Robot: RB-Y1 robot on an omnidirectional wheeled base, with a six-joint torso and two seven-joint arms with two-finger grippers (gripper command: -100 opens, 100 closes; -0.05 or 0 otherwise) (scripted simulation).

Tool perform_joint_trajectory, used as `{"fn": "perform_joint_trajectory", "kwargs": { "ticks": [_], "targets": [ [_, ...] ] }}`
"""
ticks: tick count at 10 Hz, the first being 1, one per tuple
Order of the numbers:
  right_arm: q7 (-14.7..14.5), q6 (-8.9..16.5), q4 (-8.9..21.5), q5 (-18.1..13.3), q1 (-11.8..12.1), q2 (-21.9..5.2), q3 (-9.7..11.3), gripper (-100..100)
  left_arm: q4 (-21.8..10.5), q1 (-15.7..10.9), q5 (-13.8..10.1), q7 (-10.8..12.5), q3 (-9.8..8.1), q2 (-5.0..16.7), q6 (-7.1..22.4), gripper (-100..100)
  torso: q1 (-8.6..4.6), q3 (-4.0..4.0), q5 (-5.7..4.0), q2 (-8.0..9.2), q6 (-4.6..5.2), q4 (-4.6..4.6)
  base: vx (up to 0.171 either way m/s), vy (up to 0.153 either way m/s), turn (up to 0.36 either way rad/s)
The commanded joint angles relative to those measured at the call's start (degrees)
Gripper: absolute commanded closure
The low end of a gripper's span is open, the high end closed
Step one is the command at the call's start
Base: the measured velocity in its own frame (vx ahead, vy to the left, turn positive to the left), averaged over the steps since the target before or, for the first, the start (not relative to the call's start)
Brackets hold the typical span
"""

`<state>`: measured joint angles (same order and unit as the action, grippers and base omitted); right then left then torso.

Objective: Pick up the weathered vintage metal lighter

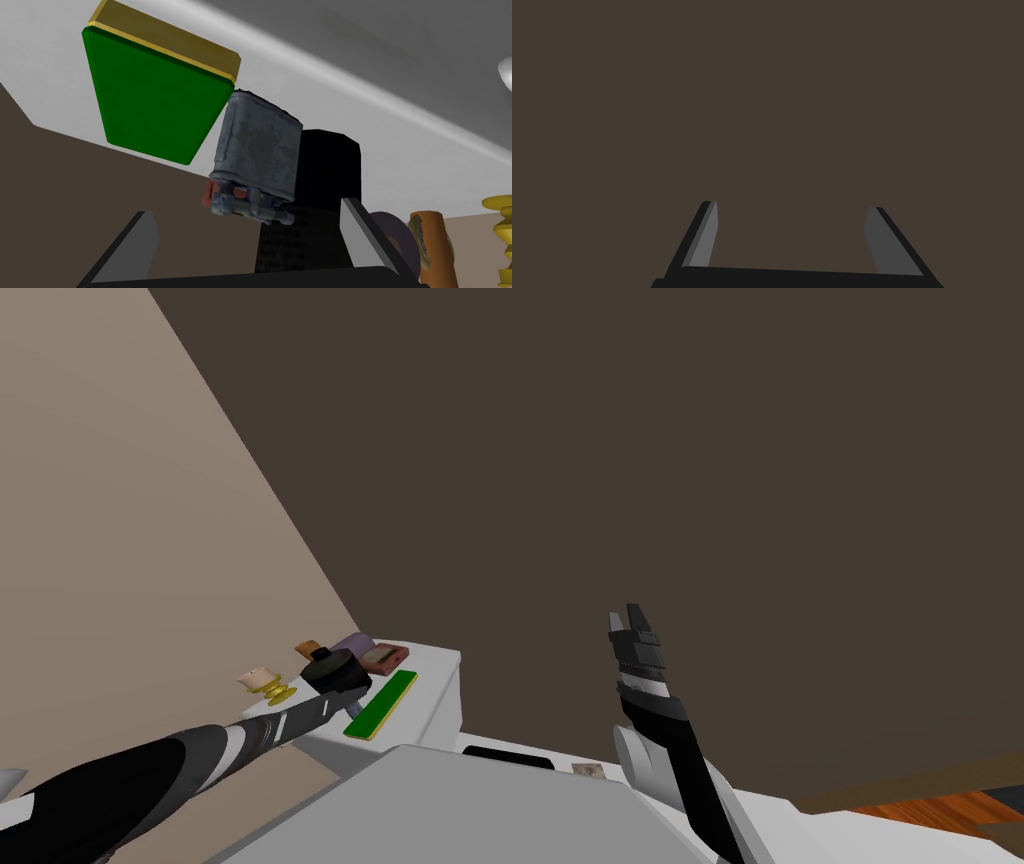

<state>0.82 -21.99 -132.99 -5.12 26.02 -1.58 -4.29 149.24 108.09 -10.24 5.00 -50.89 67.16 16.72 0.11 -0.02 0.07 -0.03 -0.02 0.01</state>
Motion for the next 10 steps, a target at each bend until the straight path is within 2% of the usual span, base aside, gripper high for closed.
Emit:
{"fn": "perform_joint_trajectory", "kwargs": {
  "ticks": [1, 2, 4, 6, 7, 8, 9, 10],
  "targets": [
    [0.0, 0.0, 0.0, 0.0, 0.0, 0.0, 0.0, 0, 0.0, 0.0, 0.0, 0.0, 0.0, 0.0, 0.0, 0, 0.0, 0.0, 0.0, 0.0, 0.0, 0.0, 0.0, 0.0, 0.0],
    [0.0, 0.0, 0.0, 0.0, 0.0, 0.0, 0.0, 0, -2.9, -2.3, 0.1, 1.8, 2.87, 0.8, -2.9, -100, -0.11, 0.02, -0.04, 0.03, 0.0, 0.01, -0.062, -0.086, -0.352],
    [0.0, 0.0, 0.0, 0.0, 0.0, 0.0, 0.0, 0, -5.9, -2.3, 0.1, 1.8, 2.94, 0.8, -5.2, -100, -0.52, 0.16, -0.14, 0.26, 0.0, 0.06, -0.053, -0.089, -0.087],
    [0.0, 0.0, 0.0, 0.0, 0.0, 0.0, 0.0, 0, -8.7, -2.3, 0.1, 1.8, 2.94, 0.8, -5.2, -100, -0.25, 0.08, -0.09, 0.13, -0.02, 0.04, 0.0, -0.006, 0.01],
    [0.0, 0.0, 0.0, 0.0, 0.0, 0.0, 0.0, 0, -10.5, -4.6, 0.2, 3.6, 5.05, 1.6, -7.9, -100, -0.14, 0.05, -0.06, 0.07, -0.02, 0.02, -0.036, -0.071, -0.37],
    [0.0, 0.0, 0.0, 0.0, 0.0, 0.0, 0.0, 0, -12.2, -4.6, 0.2, 3.6, 5.88, 1.6, -9.2, -100, -0.34, 0.07, -0.08, 0.13, 0.08, 0.02, -0.066, -0.097, -0.185],
    [0.0, 0.0, 0.0, 0.0, 0.0, 0.0, 0.0, 0, -13.8, -4.6, 0.2, 3.6, 5.88, 1.6, -10.4, -100, -0.47, 0.14, -0.11, 0.24, 0.0, 0.05, -0.038, -0.059, 0.021],
    [0.0, 0.0, 0.0, 0.0, 0.0, 0.0, 0.0, 0, -15.5, -4.6, 0.2, 3.6, 5.88, 1.6, -10.4, -100, -0.41, 0.13, -0.09, 0.21, -0.01, 0.06, -0.007, -0.026, 0.019]
  ]
}}
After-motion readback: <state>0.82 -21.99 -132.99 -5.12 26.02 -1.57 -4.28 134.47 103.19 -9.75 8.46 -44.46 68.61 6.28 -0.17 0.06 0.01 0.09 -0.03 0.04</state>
